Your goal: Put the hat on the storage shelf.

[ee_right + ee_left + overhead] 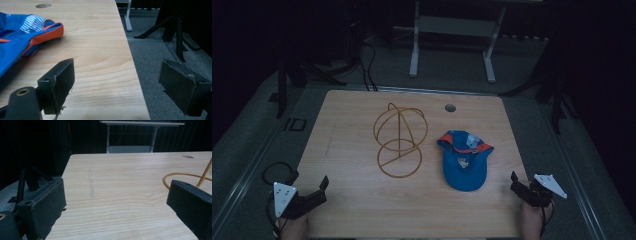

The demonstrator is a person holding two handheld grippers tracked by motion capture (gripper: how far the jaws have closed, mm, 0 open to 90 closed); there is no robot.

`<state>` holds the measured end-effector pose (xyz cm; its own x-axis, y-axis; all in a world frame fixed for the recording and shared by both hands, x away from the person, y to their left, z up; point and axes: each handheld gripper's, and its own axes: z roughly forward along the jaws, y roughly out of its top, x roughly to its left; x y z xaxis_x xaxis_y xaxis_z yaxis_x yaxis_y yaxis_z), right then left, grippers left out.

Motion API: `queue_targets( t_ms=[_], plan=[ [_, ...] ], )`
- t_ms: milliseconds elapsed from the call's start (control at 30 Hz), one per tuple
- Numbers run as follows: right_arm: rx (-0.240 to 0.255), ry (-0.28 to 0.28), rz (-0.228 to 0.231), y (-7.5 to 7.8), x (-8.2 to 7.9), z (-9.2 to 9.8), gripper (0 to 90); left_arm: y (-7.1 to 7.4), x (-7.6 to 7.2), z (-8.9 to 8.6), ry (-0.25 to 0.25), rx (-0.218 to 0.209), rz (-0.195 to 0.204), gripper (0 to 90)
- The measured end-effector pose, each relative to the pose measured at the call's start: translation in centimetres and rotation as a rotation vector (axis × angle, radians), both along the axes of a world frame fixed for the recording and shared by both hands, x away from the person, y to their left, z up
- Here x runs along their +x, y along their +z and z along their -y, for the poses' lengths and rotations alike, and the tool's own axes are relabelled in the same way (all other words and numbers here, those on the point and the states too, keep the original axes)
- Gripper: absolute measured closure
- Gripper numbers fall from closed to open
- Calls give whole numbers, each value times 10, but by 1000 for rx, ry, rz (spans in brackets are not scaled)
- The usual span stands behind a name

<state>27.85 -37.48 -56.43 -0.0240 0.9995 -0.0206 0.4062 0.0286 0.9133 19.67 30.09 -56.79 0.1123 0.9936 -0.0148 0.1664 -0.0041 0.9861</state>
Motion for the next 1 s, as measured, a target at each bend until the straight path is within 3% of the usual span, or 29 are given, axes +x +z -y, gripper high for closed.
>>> queue_targets(
  t_ms=[200, 433, 567, 767, 900, 1000],
  plan=[
    [-1, 9, -11, 0, -1, -1, 138, 1, 0, 3, -9, 2, 0, 25],
    [14, 79, -21, 2, 2, -1, 140, 2, 2, 11, -36, 13, -12, 25],
    [31, 87, -41, 6, 10, 0, 139, 0, 4, 16, -51, 20, -48, 25],
    [33, 125, -50, 26, 21, -4, 139, 2, 5, 23, -43, 35, -55, 25],
    [44, 163, -66, 39, 31, -9, 139, 1, 5, 26, -65, 51, -62, 25],
    [54, 207, -79, 49, 40, -15, 138, 4, 5, 28, -101, 11, -58, 26]
  ],
)
